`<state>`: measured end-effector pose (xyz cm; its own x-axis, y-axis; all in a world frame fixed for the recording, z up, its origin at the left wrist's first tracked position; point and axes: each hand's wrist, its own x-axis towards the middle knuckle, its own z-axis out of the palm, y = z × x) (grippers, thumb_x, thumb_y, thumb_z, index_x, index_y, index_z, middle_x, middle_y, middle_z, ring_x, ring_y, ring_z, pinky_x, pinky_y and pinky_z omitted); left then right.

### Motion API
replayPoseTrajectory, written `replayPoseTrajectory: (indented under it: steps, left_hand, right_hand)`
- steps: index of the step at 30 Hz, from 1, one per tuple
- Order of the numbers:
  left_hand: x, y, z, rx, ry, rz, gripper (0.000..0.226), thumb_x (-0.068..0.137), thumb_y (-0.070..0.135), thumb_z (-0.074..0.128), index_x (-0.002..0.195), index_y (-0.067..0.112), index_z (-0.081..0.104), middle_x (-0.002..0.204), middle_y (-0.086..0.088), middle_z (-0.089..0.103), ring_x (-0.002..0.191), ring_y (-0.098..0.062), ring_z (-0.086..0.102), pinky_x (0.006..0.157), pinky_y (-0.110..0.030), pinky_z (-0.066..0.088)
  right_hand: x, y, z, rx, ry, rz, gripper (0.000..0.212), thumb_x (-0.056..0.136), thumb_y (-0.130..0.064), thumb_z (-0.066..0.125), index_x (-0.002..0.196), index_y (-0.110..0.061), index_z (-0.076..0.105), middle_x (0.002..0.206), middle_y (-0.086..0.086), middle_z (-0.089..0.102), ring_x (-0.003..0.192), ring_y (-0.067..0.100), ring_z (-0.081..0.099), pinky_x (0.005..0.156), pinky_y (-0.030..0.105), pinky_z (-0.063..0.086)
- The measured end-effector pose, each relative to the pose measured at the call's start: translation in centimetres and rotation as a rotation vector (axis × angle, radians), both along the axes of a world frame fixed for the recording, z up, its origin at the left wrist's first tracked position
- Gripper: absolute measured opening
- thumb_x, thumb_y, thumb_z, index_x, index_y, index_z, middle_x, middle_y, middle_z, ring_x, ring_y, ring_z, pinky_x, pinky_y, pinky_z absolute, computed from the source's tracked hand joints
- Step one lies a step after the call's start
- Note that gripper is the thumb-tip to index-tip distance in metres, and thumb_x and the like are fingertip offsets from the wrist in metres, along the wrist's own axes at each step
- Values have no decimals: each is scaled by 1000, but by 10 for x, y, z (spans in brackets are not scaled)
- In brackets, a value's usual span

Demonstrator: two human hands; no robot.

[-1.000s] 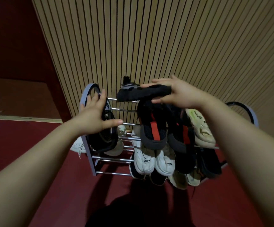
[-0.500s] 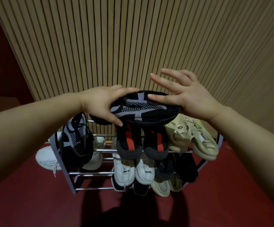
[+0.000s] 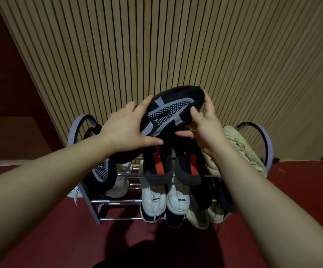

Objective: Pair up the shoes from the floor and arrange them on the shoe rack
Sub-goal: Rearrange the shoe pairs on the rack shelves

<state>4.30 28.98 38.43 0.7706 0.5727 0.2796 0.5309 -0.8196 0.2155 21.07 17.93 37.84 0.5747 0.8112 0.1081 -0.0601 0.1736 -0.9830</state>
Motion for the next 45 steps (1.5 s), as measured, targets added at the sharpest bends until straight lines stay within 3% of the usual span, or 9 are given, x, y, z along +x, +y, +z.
replayPoseTrajectory:
  steps: [6, 10, 15, 22, 29, 34, 37, 40, 45]
  left_hand:
    - [-70, 21, -6, -645, 123, -308, 120, 66, 50, 77, 138, 56, -19, 143, 18, 25, 128, 2, 37, 102, -14, 35]
    - [-87, 26, -23, -844, -49, -322, 120, 67, 27, 78, 140, 55, -12, 137, 29, 34, 119, 10, 48, 93, -11, 44]
    - [-107, 31, -26, -1106, -458, -180, 131, 36, 45, 90, 145, 43, 17, 122, 17, 50, 97, 8, 62, 71, -10, 50]
    - [-144, 55, -22, -1071, -766, 55, 129, 32, 40, 92, 144, 39, 28, 113, 17, 59, 91, 0, 67, 71, -21, 56]
    - [-160, 58, -31, -1086, -835, 125, 138, 18, 46, 93, 142, 36, 32, 119, 8, 58, 99, -11, 67, 75, -27, 57]
    - [-157, 58, -35, -1090, -865, 99, 135, 15, 47, 93, 138, 38, 36, 107, 14, 63, 91, -4, 68, 68, -18, 55]
    - [-153, 61, -36, -1094, -839, 69, 137, 21, 48, 93, 143, 35, 32, 114, 14, 61, 98, -6, 67, 76, -22, 56]
    - [-142, 62, -38, -1123, -853, 28, 130, 32, 40, 93, 145, 33, 29, 112, 17, 60, 96, -5, 67, 85, -29, 55]
    - [-123, 52, -35, -1176, -878, -44, 137, 18, 41, 94, 141, 34, 33, 103, 17, 63, 85, -2, 69, 62, -16, 54]
  right_hand:
    - [-1, 14, -2, -28, 70, 159, 51, 99, -11, 43, 139, -40, 32, 125, 4, 57, 105, 33, 64, 53, 33, 58]
    - [-16, 38, -2, -62, -7, 214, 51, 99, -14, 42, 142, -40, 31, 134, 6, 52, 104, 30, 65, 52, 31, 57]
    - [-43, 65, 4, -128, 88, 155, 47, 102, -33, 36, 147, -36, 22, 136, 11, 51, 93, 24, 69, 71, 35, 59]
    - [-109, 68, -66, -622, -503, 342, 73, 91, -54, 49, 149, -32, 11, 149, 10, 36, 126, 27, 48, 102, 43, 44]
    - [-159, 75, -112, -729, -577, 518, 111, 74, -47, 75, 150, -34, -5, 156, 5, 6, 141, 28, 21, 111, 41, 31]
    - [-144, 79, -115, -644, -35, 390, 97, 82, -3, 69, 151, -26, 6, 144, 6, 43, 114, 29, 57, 70, 38, 58]
    - [-106, 77, -76, -614, -90, 353, 84, 81, -4, 69, 149, -23, 22, 133, 11, 54, 99, 26, 66, 81, 43, 57]
    - [-54, 64, -6, -625, -153, 390, 60, 84, -8, 64, 137, -29, 44, 110, 7, 65, 76, 15, 70, 63, 27, 59]
    - [26, 34, 69, -855, -447, 561, 47, 82, -14, 59, 125, -32, 57, 120, 3, 63, 104, 26, 66, 86, 41, 54]
